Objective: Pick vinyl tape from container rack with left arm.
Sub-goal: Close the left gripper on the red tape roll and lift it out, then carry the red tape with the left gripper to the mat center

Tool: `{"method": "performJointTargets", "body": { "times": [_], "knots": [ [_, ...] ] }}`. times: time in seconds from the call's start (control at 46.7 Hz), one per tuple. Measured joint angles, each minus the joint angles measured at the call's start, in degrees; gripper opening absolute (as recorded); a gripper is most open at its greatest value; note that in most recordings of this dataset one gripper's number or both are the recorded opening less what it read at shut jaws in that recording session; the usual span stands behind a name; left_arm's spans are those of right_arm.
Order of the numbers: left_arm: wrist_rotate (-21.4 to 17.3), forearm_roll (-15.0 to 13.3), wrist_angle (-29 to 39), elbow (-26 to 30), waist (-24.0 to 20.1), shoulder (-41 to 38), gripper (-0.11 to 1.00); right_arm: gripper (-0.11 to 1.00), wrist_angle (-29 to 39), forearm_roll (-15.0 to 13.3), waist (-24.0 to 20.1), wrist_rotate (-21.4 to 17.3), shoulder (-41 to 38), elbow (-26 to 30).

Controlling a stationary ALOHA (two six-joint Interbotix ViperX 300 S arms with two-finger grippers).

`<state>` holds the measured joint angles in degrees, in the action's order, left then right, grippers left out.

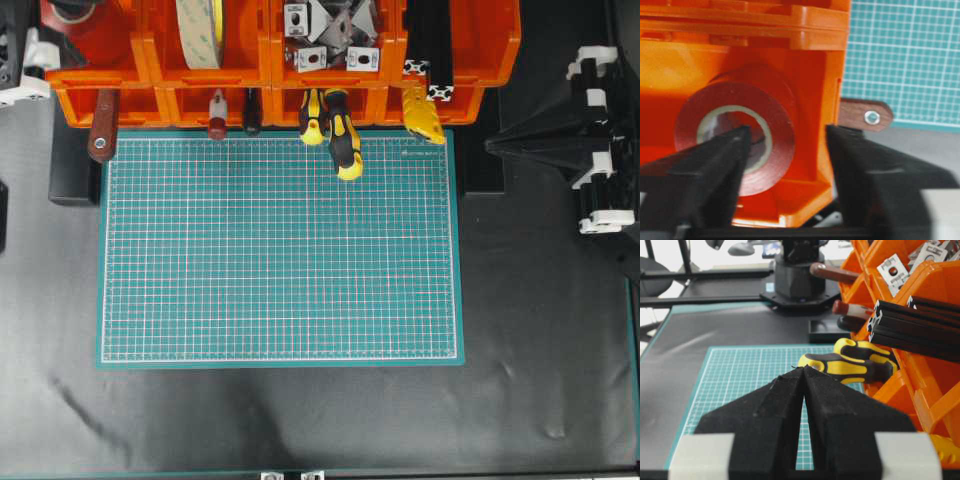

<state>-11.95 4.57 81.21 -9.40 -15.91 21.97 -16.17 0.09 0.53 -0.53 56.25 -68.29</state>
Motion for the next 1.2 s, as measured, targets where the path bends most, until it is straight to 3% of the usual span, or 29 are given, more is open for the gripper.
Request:
{"method": "performJointTargets", "body": {
  "times": [0.128,0.278,0.492,0.664,0.792,1.006,1.199],
  "knots": [
    [-1.32,0.09,0.0,0.0,-0.18,0.0,0.19,0.0,0.0,0.0,0.0,0.0,0.09,0.0],
    [-2.55,0.0,1.93,1.85,-0.18,-0.09,0.18,0.0,0.0,0.0,0.0,0.0,0.26,0.0],
    [-2.11,0.09,9.32,12.92,1.67,-1.23,0.18,0.0,0.0,0.0,0.0,0.0,0.7,0.0],
    [-1.05,0.09,11.95,23.03,9.76,-3.69,0.18,0.0,-0.09,0.09,-0.09,0.0,1.14,0.0],
    [1.41,0.09,11.95,26.19,17.14,-6.06,0.18,0.0,0.0,0.0,0.0,0.0,1.58,0.0],
    [7.47,0.0,6.42,26.54,27.86,-12.13,0.18,0.0,0.79,0.0,0.0,0.0,2.55,0.0],
    [8.09,0.09,-5.45,20.92,31.29,-15.03,0.18,0.0,4.04,0.0,0.0,0.0,4.39,0.0]
  ]
}}
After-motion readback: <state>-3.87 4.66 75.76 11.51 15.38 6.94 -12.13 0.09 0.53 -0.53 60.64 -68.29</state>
